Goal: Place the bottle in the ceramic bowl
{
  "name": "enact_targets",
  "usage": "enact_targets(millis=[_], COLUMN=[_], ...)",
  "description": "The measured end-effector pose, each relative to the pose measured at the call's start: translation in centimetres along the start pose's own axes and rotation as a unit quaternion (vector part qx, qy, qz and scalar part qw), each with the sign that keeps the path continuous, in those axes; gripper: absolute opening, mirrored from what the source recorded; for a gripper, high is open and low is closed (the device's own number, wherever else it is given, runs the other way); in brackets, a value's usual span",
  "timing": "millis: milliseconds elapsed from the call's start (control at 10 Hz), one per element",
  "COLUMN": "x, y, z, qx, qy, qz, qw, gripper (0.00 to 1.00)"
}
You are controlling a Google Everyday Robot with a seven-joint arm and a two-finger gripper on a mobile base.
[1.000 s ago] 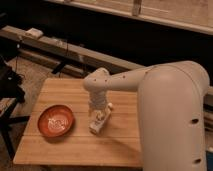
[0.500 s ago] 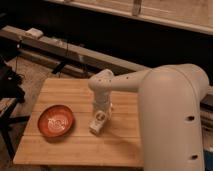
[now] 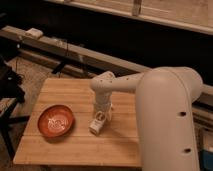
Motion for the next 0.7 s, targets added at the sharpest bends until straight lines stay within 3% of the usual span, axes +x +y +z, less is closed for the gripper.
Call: enact_targets(millis=[200,400,700], x=[0.0,0.1,0.5], y=[0.1,0.3,0.8], z=[0.4,0.3,-2.4], qx=[0.006,0.011,0.009], qy=[0.012,0.02,0.015], qz=[-0.002,-0.004,-0.009], qw=[0.9999,0.9997,0.9998], gripper=[0.5,0.27,0.01])
